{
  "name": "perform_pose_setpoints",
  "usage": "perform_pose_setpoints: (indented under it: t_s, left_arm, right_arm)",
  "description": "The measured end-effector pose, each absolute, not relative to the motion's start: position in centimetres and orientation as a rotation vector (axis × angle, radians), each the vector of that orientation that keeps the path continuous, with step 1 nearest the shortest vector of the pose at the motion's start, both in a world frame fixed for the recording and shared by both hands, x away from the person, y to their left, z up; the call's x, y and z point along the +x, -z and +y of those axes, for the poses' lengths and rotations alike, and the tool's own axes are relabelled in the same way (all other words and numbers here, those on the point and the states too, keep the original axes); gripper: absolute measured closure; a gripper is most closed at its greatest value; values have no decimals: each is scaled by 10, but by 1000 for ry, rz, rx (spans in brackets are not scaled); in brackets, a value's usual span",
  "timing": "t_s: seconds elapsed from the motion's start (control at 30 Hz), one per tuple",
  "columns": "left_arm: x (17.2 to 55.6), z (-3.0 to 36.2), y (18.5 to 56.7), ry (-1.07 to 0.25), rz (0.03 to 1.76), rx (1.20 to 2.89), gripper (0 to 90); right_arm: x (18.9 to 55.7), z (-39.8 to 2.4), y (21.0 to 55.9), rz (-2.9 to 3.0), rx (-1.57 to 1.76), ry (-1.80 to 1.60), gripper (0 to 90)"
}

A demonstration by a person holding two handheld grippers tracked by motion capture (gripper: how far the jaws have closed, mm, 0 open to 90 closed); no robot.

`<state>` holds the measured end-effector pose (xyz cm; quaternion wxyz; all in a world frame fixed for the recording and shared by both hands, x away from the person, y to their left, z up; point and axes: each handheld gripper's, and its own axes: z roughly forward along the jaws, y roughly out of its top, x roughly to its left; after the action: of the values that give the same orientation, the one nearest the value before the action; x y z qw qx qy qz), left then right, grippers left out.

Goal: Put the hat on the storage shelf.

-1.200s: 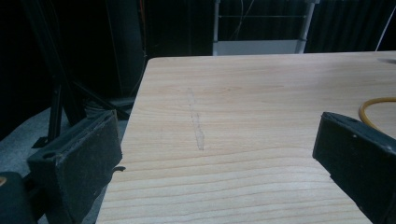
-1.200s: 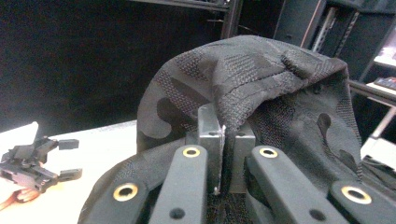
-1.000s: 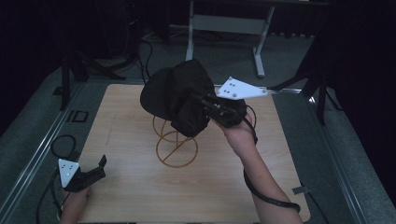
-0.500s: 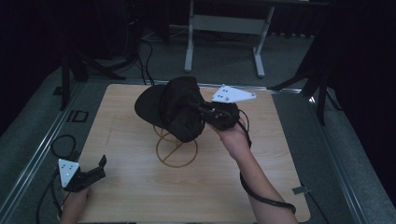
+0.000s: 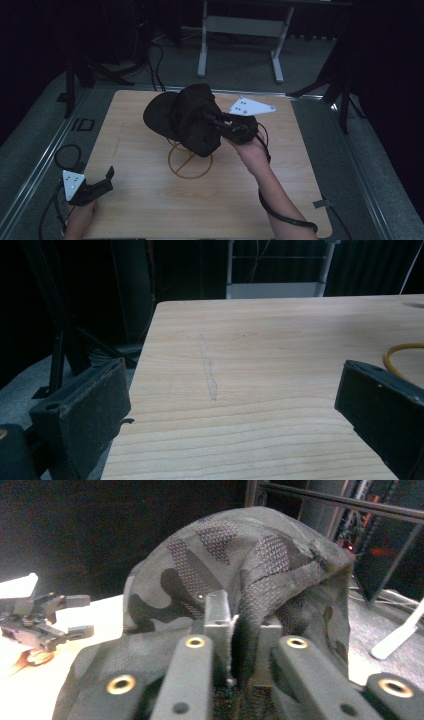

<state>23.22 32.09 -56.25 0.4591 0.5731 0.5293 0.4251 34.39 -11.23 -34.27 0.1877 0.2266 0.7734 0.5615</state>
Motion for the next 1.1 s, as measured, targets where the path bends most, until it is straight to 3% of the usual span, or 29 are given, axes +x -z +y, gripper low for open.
perform_pose_setpoints:
  t_s: [0.2,0.6,0.8,1.0,1.1]
  left_arm:
    - [232,321,562,-1045,1302,1417,17]
    - [232,321,562,-1038,1298,1420,17]
    - [232,321,562,-1037,1299,1421,17]
    - [232,321,562,-1038,1299,1421,17]
    - [232,321,562,-1037,1298,1421,18]
  right_arm:
    - [346,-112,345,2187,668,-1555,641]
    - [358,-107,368,2226,746,-1456,655]
    - [361,-110,372,2234,759,-1448,599]
    - [363,-114,372,2227,769,-1458,518]
    - [363,-119,368,2207,773,-1488,411]
